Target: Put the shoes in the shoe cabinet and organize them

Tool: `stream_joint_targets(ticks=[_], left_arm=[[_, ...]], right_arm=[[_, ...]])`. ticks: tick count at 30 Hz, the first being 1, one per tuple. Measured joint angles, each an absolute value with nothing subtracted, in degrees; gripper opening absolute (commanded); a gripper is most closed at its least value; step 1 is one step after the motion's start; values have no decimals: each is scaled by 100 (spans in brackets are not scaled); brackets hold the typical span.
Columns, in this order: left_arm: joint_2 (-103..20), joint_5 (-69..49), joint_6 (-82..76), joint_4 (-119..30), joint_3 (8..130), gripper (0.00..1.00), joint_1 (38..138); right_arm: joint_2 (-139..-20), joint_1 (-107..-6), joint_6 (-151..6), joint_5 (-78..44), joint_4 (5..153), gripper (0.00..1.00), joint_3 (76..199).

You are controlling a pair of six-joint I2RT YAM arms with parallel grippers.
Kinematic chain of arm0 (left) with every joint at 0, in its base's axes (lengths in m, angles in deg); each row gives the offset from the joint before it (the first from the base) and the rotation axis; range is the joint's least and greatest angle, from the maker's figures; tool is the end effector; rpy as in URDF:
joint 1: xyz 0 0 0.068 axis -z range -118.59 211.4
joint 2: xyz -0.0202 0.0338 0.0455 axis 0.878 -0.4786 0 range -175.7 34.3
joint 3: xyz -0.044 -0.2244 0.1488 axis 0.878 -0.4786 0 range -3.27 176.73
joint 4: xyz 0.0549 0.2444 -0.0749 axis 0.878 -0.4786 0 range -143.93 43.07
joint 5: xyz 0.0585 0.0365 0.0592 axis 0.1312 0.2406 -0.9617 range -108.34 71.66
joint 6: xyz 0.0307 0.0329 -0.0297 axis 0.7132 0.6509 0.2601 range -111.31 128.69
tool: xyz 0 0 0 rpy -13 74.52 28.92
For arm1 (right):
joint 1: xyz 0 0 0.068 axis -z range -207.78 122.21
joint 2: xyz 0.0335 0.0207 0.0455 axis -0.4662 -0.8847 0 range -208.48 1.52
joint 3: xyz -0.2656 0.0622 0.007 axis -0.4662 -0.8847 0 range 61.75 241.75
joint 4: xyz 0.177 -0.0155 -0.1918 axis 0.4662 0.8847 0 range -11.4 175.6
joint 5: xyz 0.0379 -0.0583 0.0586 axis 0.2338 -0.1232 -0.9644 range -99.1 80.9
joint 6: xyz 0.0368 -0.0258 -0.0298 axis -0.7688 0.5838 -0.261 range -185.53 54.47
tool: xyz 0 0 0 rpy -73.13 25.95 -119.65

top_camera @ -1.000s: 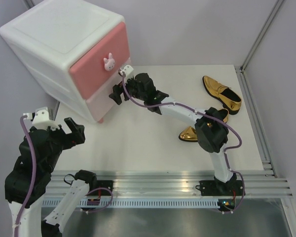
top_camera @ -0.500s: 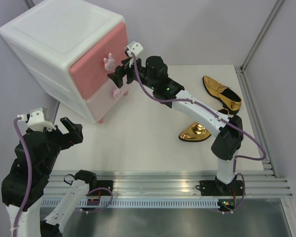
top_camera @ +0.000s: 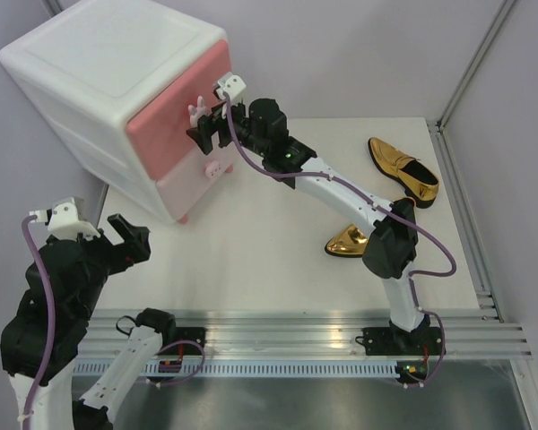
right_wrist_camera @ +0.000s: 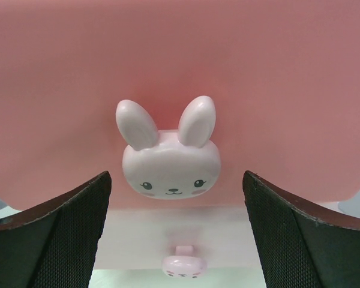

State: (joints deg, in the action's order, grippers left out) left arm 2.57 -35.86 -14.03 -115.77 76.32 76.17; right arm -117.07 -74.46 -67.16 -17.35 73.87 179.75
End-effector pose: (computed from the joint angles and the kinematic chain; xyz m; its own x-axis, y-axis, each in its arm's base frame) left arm 0.0183 0.0063 0.4356 -0.3083 -0.2996 -0.9029 -0.1603 0.9519 -0.2612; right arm 0.3400 0.3679 0.4107 0.0261 0.0689 -0.9973 -0.8193 0.5731 0.0181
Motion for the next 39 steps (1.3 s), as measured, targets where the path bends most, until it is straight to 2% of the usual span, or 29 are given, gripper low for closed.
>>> stream_joint_targets(ticks=[13, 15, 16, 23, 26, 30, 39], left_arm=[[259, -3586, -1405, -11739, 7689, 100, 7617], [259, -3586, -1408, -11763, 7689, 100, 7617], [259, -3586, -1408, -11763, 7689, 100, 7617], [259, -3586, -1408, -11765, 7705, 100, 7617], [259, -3586, -1408, -11763, 7705, 100, 7617], [259, -3586, -1410, -11763, 7707, 100, 7617], [272, -3634, -1408, -11754, 7753, 100, 7617]], right_arm=[[-12024, -7407, -6677, -1798, 7435, 85, 18410], [-12045, -7405, -6670, -1827, 7439, 75, 18471], [-12052, -7405, -6674, -1833, 7437, 75, 18502], [-12098, -7400, -6663, -1942, 7439, 42, 18631], [-12074, -7394, -6657, -1953, 7373, 34, 18558], [-11825, -7376, -6657, -1956, 7192, 29, 18134], [-10675, -7273, -6519, -1977, 7594, 28, 16945]])
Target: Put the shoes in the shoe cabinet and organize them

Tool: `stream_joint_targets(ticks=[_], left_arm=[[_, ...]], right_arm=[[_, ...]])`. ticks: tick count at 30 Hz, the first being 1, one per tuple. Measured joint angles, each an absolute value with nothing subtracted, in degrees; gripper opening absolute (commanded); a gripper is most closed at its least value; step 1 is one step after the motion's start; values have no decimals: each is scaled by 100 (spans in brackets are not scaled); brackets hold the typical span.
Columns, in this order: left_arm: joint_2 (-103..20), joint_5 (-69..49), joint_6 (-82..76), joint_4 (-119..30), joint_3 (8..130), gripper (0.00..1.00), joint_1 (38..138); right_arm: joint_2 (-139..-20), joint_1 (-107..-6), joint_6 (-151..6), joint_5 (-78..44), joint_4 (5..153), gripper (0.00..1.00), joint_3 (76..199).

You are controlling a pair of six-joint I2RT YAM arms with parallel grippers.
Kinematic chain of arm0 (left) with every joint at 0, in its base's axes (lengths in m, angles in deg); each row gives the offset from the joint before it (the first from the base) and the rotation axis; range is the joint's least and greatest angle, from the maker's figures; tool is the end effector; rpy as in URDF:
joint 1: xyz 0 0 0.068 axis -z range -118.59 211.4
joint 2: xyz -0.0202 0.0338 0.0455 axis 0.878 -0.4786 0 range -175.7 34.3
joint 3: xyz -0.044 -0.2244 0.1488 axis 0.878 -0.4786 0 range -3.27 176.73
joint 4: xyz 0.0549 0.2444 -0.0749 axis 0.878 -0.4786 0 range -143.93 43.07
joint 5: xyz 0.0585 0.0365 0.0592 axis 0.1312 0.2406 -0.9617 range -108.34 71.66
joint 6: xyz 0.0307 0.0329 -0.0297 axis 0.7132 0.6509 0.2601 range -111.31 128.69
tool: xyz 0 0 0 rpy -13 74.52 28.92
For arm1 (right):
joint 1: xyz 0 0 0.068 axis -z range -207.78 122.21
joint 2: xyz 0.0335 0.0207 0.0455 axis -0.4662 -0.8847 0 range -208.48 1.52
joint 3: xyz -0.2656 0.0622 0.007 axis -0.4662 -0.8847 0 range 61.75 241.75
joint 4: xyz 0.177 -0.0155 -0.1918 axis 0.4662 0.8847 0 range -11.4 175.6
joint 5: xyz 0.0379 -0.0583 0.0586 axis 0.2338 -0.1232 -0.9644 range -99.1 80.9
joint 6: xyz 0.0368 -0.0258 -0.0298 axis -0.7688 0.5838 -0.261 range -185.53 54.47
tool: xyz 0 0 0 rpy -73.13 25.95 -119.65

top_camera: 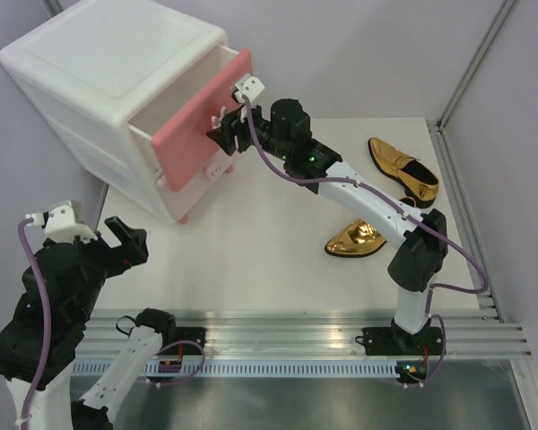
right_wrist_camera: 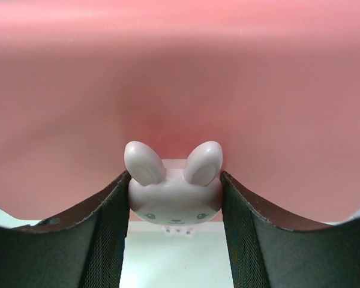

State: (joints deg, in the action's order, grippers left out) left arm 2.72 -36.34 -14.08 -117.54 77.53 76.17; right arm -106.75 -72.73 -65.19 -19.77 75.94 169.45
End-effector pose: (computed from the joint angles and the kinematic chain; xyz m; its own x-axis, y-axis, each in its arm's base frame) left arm 0.0126 0.0081 0.4371 -0.3113 -0.2986 -0.9022 -0.1696 0.9516 -0.2564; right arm 0.3190 0.3277 0.4258 0.0306 0.0224 -0.9993 -0.8251 0.5649 -0.0126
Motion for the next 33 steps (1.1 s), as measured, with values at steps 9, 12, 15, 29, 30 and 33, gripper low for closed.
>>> stream_joint_targets(ticks=[9, 12, 15, 29, 30, 33], left_arm=[[285, -3684, -1408, -11704, 7755, 100, 7617], [301, -3686, -1408, -11697, 7750, 100, 7617], [344, -3686, -1408, -11675, 7715, 100, 7617], [491, -3782, -1403, -11662, 7639, 100, 7617], [491, -3782, -1403, -11662, 7639, 100, 7617], [491, -3780, -1403, -11662, 7639, 100, 7617]], right_arm=[[-9665, -7203, -6430, -1947, 8090, 27, 16045], [-9355, -7171, -6416, -1945, 8204, 27, 15750], [-9082, -7158, -6392, -1921, 8333, 28, 15522], [-8317, -7138, -6270, -1800, 8615, 28, 14845], [-8271, -7138, -6268, -1800, 8639, 28, 14808], [-8142, -7131, -6248, -1796, 8735, 28, 14729]])
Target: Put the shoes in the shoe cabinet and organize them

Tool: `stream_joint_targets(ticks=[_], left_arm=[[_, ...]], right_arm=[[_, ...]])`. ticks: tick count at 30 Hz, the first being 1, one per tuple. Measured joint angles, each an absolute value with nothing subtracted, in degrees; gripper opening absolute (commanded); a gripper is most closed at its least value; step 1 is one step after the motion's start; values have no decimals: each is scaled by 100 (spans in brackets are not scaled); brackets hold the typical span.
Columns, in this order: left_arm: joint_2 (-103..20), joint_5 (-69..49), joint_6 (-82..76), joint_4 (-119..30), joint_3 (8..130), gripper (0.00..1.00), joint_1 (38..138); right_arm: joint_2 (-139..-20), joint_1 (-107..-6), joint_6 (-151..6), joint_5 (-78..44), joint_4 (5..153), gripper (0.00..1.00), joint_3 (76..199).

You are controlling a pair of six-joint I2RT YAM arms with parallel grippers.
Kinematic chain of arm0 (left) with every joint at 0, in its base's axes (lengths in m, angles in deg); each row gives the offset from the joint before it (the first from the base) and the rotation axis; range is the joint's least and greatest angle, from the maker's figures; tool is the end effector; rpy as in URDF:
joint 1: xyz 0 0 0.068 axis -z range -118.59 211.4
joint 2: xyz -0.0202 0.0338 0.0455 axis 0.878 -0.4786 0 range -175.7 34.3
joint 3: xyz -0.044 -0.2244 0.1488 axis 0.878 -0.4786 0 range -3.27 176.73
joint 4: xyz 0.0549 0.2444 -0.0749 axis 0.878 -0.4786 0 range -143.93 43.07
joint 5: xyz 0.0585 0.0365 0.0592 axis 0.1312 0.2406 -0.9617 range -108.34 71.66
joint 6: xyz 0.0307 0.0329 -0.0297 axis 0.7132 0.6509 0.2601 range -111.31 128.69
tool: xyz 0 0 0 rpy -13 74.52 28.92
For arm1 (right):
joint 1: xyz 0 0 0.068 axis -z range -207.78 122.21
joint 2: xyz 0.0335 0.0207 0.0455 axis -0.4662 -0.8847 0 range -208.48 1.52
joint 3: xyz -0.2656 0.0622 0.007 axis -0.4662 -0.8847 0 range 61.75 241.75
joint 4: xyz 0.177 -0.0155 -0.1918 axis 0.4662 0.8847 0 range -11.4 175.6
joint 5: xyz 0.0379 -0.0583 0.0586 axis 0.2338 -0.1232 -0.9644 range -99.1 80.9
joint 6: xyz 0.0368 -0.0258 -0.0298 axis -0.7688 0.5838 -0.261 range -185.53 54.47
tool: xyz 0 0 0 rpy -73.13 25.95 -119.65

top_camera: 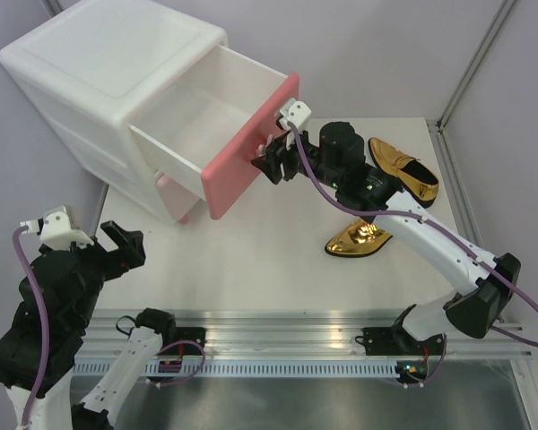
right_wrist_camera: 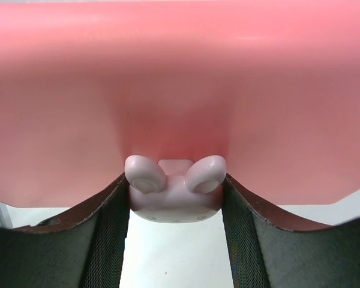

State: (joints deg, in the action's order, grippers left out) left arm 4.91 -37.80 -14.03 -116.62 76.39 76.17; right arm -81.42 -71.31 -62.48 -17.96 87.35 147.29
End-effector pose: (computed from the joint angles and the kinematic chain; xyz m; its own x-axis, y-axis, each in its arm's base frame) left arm 0.0048 0.0110 0.4341 -0.2720 -0.3049 -0.9127 -0.1828 0.9476 -0.2620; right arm 0.2414 0.2368 0.4349 -0.0356 -0.1061 -0.9937 -0.7946 0.6061 -0.0363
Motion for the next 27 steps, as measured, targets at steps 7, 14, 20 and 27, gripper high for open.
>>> stream_joint_targets(ticks=[7, 14, 20, 27], left_arm=[[491, -3778, -1401, -11660, 7637, 100, 7617], [489, -3780, -1403, -11636, 7637, 100, 7617], [489, -3778, -1403, -11619, 7637, 100, 7617], [489, -3778, -1403, -11616, 7626, 100, 7617]], right_arm=[[-7875, -7099, -6218, -1774, 8936, 29, 14572], [-7687, -7083, -6211, -1754, 8932, 29, 14371], [-7488, -7061, -6204, -1752, 8989, 29, 14222], [-7326, -6976, -6169, -1757, 9028, 29, 14078]])
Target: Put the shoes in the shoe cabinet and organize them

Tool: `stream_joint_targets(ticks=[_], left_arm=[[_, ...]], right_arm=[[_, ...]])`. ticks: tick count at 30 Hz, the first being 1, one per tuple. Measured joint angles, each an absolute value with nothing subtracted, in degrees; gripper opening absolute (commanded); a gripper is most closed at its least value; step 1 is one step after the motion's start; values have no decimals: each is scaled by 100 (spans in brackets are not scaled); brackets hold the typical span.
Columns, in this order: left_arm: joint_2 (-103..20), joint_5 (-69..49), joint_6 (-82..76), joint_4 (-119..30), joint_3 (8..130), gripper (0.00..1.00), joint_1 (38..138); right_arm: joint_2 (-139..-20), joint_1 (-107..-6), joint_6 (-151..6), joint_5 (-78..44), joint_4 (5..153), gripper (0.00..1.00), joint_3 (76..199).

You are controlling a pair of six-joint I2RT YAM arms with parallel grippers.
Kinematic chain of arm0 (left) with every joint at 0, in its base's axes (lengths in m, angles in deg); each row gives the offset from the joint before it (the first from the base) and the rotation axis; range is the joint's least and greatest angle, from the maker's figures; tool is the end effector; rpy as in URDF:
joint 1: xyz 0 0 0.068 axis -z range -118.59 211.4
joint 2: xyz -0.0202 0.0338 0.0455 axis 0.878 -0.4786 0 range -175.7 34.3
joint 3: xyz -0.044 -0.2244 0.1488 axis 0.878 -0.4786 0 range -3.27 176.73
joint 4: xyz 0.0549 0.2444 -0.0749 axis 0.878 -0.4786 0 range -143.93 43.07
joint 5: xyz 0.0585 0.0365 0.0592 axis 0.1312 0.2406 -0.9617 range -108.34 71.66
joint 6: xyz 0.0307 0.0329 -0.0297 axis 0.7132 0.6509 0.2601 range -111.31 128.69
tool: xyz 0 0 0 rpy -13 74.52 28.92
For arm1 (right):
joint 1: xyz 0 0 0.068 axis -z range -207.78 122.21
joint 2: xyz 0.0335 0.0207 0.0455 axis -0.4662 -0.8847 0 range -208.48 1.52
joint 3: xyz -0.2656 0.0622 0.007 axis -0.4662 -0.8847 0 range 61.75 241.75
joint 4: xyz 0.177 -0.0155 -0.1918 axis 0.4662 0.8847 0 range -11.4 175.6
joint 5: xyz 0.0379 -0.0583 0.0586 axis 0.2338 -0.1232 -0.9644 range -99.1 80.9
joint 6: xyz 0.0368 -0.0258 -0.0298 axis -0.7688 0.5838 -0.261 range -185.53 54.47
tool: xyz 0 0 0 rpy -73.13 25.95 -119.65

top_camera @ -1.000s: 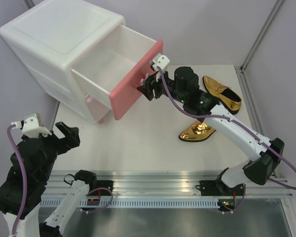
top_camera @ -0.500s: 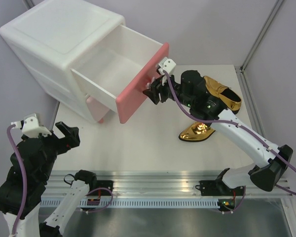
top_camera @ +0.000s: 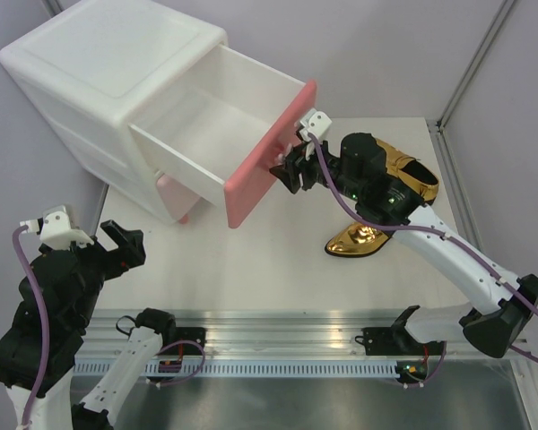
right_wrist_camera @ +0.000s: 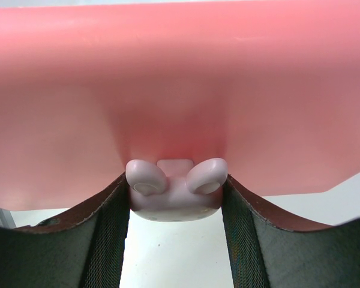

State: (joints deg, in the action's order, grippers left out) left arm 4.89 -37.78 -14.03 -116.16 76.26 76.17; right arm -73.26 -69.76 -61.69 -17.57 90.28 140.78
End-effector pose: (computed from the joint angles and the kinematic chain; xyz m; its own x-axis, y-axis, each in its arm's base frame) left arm 0.0056 0.0108 0.4344 -0.2674 -0.3062 -0.9137 -0.1812 0.9472 -0.2644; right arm 0.2187 0.2037 0.4321 -0.0445 -0.1290 -0.9907 -0.7749 0.6303 -0.0473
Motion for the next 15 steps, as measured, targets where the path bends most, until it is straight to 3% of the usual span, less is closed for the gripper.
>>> stream_joint_targets(ticks=[15], left_arm=[[489, -3780, -1403, -11614, 7626, 100, 7617]], right_arm=[[-6905, -6900, -6143, -1761, 9159, 33, 13595]])
